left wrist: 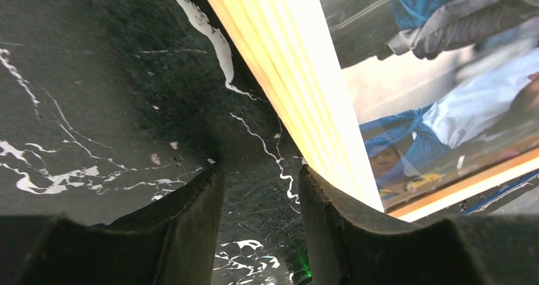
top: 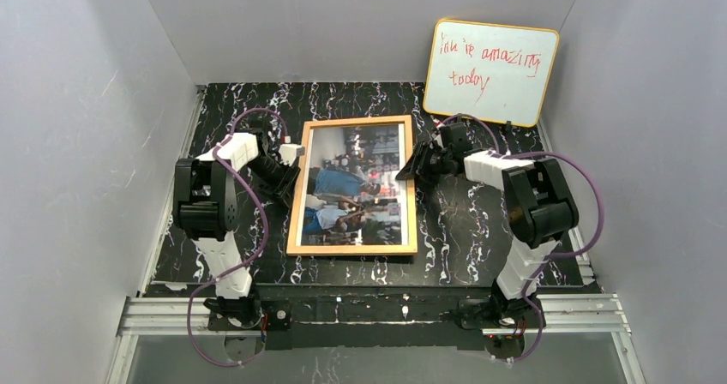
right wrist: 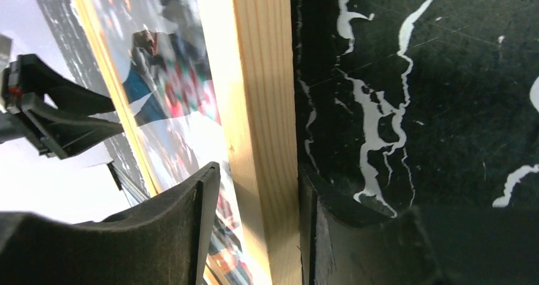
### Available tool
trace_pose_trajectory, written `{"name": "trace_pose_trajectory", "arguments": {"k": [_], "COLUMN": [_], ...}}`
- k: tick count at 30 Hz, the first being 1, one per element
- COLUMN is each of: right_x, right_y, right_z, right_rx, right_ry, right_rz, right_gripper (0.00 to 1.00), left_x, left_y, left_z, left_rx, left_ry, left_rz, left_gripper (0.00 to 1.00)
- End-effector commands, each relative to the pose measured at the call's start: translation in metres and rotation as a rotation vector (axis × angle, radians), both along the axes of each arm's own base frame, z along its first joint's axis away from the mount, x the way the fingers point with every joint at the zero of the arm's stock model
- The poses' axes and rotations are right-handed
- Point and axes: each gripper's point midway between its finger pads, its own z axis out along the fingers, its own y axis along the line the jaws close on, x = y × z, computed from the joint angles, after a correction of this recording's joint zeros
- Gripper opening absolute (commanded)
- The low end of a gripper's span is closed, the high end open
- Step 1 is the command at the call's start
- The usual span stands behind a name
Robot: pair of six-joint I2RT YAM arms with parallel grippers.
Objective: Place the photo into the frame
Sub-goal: Turn over the photo frame at the center of the board.
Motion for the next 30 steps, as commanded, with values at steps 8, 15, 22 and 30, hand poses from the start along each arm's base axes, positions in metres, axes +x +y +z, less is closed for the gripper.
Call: {"name": "trace_pose_trajectory", "arguments": {"k": [8,15,22,30], "right_x": [0.025,0.032,0.037,0.046], "right_y": [0.018,-0.022,-0.082,-0.196], "right_z": [0.007,-0.003,0.017,0.044], "right_rx": [0.013,-0.280,-0.550,-0.895], "right_ry": [-0.034,-0.001,-0.124,-0.311], "right_rz": [0.064,0.028,-0.126,-0.523], "right_gripper": [0.83,0.99,0.99,0.99], "left_x": [-0.029,-0.031,0.017,0.097], "left_y": [-0.003,-0.002,0.013,0.044], "left_z": [0.007,0.017,0.047,0.053], "left_rx": [-0.030,-0.038,-0.062,-0.219], "left_ry": [0.044,0.035,-0.106,-0.495], "left_rz": [-0.048,-0.074,0.049,0.448], "left_gripper": [0.43,0.44,0.64,0.98]}}
